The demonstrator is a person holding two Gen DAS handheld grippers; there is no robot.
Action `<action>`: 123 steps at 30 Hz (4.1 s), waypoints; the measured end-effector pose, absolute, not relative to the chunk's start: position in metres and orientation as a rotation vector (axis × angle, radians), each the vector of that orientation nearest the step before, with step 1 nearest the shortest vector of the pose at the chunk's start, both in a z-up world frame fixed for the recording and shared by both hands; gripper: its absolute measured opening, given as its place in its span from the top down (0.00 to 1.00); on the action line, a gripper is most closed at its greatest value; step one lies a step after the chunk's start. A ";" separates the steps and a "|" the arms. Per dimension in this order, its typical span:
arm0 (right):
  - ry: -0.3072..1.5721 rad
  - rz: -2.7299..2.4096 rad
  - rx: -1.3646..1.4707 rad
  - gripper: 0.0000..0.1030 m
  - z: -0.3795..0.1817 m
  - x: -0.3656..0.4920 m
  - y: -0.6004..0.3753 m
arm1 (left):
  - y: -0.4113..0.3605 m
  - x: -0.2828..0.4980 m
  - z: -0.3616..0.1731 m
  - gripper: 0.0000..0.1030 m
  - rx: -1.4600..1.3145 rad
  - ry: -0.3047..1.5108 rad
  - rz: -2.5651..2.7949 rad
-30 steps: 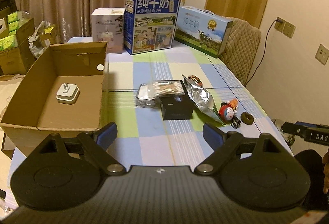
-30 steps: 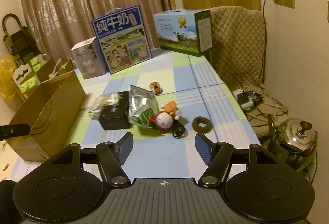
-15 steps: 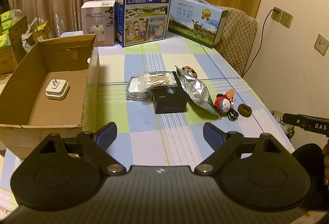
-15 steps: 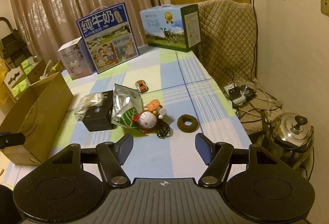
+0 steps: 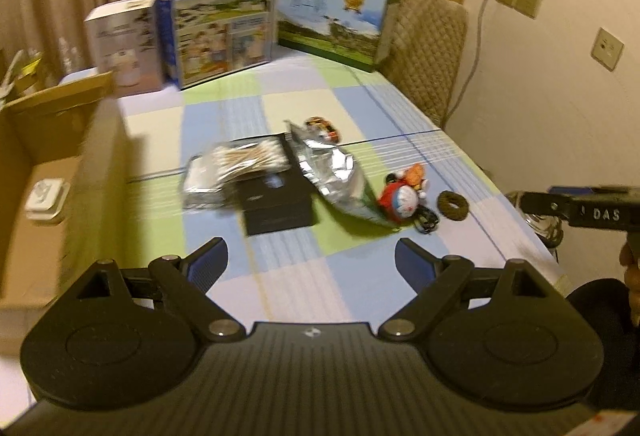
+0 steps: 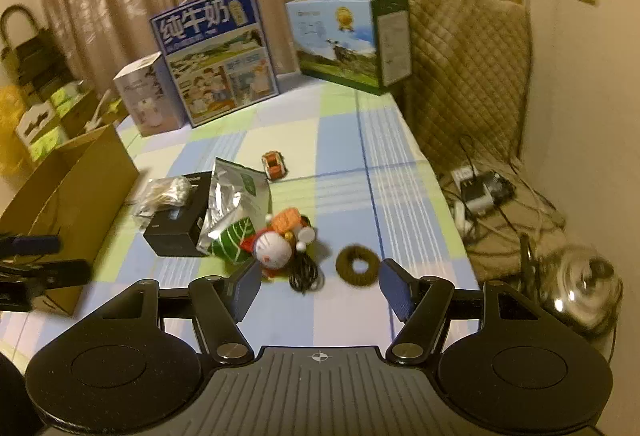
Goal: Organize objects
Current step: 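Withdraw both tools from the box back over the table, then grasp the brown hair tie with the right tool while the left tool grasps the red Doraemon toy, then carry the Doraemon toy and hair tie into the cardboard box and release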
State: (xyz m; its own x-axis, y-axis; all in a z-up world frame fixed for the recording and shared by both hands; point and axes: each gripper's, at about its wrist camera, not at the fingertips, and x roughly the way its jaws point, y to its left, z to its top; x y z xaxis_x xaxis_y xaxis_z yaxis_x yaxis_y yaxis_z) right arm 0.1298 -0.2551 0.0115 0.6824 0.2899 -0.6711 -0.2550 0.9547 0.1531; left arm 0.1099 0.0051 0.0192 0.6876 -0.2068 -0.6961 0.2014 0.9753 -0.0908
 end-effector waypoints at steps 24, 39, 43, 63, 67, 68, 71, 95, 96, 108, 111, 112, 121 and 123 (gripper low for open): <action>0.852 0.504 -0.088 0.45 -0.094 0.213 -0.281 | -0.107 0.222 -0.053 0.43 0.285 0.795 -0.576; 0.815 0.542 -0.213 0.56 -0.113 0.223 -0.263 | -0.130 0.258 -0.083 0.44 0.373 0.886 -0.651; 0.812 0.530 -0.232 0.78 -0.113 0.224 -0.260 | -0.132 0.261 -0.086 0.45 0.365 0.896 -0.660; 0.816 0.460 -0.151 0.85 -0.074 0.201 -0.266 | -0.119 0.242 -0.064 0.62 0.252 0.947 -0.611; 0.821 0.467 -0.154 0.85 -0.074 0.194 -0.264 | -0.113 0.226 -0.061 0.62 0.252 0.945 -0.600; 0.824 0.469 -0.153 0.85 -0.074 0.193 -0.263 | -0.110 0.221 -0.062 0.62 0.254 0.950 -0.599; 0.838 0.474 -0.147 0.85 -0.078 0.189 -0.260 | -0.098 0.199 -0.071 0.62 0.271 0.964 -0.592; 0.868 0.451 -0.152 0.85 -0.079 0.185 -0.250 | -0.064 0.167 -0.100 0.61 0.197 0.912 -0.547; 0.865 0.453 -0.157 0.85 -0.077 0.184 -0.249 | -0.062 0.167 -0.100 0.61 0.179 0.921 -0.540; 0.792 0.467 -0.204 0.85 -0.034 0.175 -0.228 | -0.025 0.157 -0.067 0.61 0.020 0.903 -0.424; 0.771 0.483 -0.196 0.85 -0.015 0.174 -0.217 | -0.017 0.154 -0.048 0.61 0.010 0.870 -0.403; 0.763 0.492 -0.192 0.85 -0.008 0.173 -0.212 | -0.014 0.155 -0.041 0.61 0.006 0.860 -0.396; 0.690 0.660 -0.139 0.85 0.049 0.155 -0.129 | 0.034 0.134 0.023 0.61 -0.022 0.767 -0.292; 0.671 0.714 -0.139 0.85 0.059 0.150 -0.101 | 0.054 0.127 0.037 0.61 -0.025 0.746 -0.258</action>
